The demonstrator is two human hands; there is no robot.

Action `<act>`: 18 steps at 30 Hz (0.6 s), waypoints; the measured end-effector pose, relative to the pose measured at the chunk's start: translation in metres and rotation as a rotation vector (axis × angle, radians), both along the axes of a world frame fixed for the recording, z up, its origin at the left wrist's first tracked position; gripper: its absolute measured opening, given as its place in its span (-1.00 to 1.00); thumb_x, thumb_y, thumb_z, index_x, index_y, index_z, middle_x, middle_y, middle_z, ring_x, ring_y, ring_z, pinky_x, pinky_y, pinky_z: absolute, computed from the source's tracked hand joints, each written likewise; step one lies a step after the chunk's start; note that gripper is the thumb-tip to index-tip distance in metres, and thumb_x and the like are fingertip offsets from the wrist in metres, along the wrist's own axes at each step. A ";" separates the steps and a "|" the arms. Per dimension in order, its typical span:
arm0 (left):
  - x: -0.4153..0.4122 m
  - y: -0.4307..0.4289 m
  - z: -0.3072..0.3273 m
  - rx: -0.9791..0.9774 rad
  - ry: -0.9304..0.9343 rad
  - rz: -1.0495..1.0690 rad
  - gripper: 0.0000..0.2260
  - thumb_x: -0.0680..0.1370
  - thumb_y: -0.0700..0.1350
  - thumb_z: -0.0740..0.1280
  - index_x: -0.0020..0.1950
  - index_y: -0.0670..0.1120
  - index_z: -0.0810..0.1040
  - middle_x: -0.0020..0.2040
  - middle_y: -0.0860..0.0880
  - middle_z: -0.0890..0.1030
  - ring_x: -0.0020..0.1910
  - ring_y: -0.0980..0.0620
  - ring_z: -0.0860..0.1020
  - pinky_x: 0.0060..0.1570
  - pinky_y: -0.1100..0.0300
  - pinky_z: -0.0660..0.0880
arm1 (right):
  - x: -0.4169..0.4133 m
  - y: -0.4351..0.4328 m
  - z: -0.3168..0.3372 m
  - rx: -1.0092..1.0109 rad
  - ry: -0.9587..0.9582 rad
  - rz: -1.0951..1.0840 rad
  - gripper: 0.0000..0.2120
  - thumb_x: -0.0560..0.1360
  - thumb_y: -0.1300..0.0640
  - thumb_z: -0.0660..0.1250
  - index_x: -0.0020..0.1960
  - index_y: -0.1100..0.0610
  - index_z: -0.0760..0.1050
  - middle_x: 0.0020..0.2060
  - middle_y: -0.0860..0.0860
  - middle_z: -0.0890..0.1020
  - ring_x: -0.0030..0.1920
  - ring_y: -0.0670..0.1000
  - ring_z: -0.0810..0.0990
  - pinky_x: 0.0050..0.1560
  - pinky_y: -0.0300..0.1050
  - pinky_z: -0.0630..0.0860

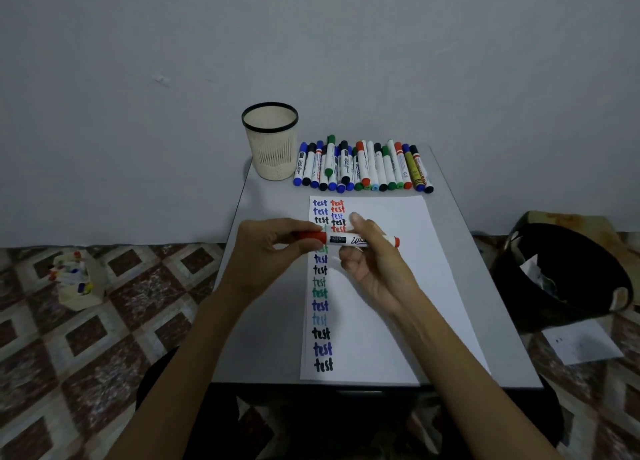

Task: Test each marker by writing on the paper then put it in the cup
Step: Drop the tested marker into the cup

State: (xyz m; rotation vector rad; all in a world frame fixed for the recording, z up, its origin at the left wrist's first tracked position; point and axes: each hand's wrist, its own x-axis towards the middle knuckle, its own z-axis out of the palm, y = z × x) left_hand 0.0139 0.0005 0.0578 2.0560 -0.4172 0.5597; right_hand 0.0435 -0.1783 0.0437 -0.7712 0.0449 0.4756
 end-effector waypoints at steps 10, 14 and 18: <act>-0.001 0.010 -0.006 0.049 0.108 -0.028 -0.75 0.40 -0.04 0.40 0.05 -0.08 0.61 -0.08 0.05 0.65 -0.09 0.21 0.61 -0.04 0.32 0.54 | 0.036 -0.022 0.027 -1.025 -0.750 0.538 -0.81 0.41 0.21 0.49 0.01 0.13 0.63 -0.17 0.09 0.72 -0.14 0.01 0.69 0.01 -0.13 0.59; -0.003 0.009 -0.020 0.113 0.174 0.227 -0.58 0.51 0.11 0.26 0.34 0.03 0.40 0.21 0.10 0.51 0.17 0.20 0.48 0.16 0.24 0.44 | 0.063 -0.006 0.039 -1.237 -0.876 0.546 -0.91 0.48 0.23 0.41 -0.11 0.06 0.63 -0.13 0.09 0.69 -0.10 0.07 0.62 0.08 0.07 0.56; -0.009 0.007 -0.050 0.537 0.357 0.361 -0.22 0.43 0.40 -0.29 0.51 -0.01 0.06 0.52 0.05 0.07 0.48 0.17 -0.02 0.45 0.14 -0.17 | 0.099 0.014 0.063 -1.200 -0.844 0.071 -0.95 0.51 0.23 0.38 -0.05 0.12 0.57 -0.14 0.11 0.65 -0.09 0.10 0.65 0.06 0.07 0.60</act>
